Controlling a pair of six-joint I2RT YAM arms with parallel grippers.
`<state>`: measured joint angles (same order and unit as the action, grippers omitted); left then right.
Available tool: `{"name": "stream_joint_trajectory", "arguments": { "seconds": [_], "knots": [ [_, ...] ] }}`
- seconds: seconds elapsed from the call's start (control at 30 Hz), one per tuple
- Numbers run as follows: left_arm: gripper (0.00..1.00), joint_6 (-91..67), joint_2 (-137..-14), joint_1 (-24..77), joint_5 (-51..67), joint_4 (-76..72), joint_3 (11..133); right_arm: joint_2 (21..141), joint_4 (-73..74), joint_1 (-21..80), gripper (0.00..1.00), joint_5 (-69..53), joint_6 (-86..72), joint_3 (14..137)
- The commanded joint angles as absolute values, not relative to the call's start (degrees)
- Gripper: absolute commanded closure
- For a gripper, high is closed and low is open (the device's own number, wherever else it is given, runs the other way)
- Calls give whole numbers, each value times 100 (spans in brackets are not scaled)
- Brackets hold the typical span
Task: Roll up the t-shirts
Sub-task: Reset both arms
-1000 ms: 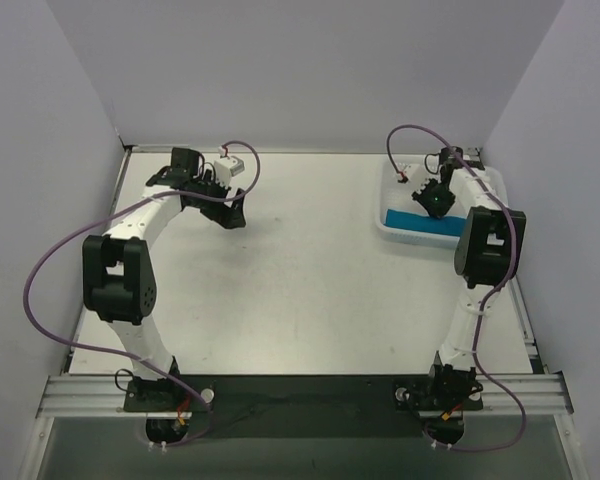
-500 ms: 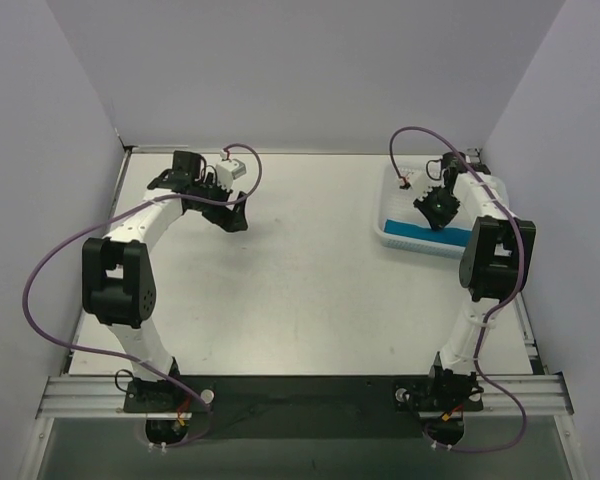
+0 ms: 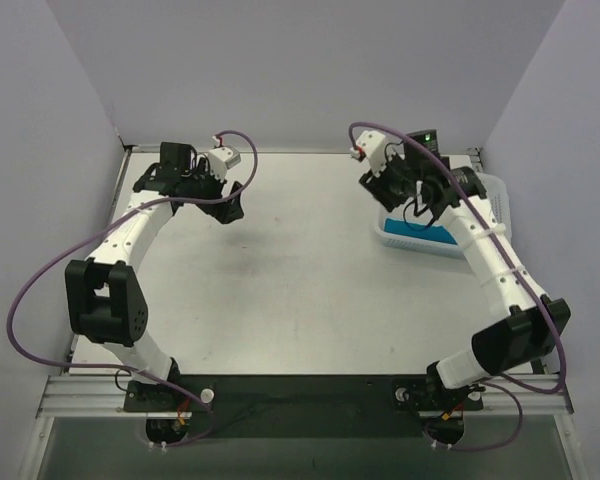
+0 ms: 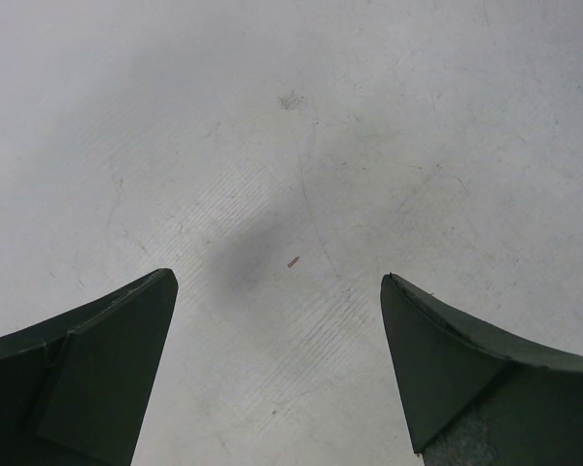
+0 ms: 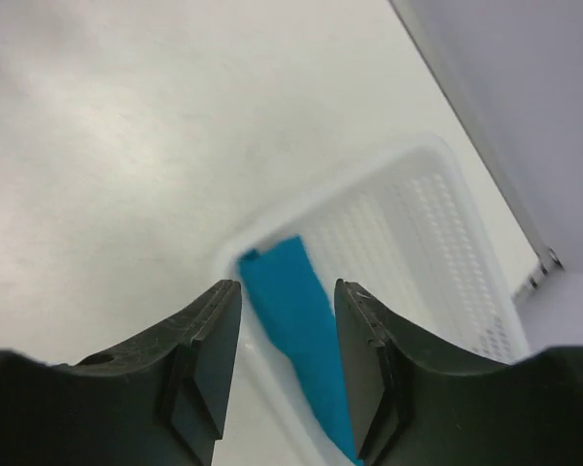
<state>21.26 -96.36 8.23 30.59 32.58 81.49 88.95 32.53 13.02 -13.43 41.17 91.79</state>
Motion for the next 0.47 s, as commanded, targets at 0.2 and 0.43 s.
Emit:
{"name": "stream_joint_trajectory", "arguments": {
  "seconds": [0.2, 0.43],
  "knots": [
    [3, 2057, -8948, 844, 2400, 3102, 7946, 7867, 3226, 2935, 42, -1573, 1934, 7559],
    [3, 2267, -8465, 844, 2022, 3173, 7506, 7673, 3032, 2979, 42, -1714, 1977, 7216]
  ]
}}
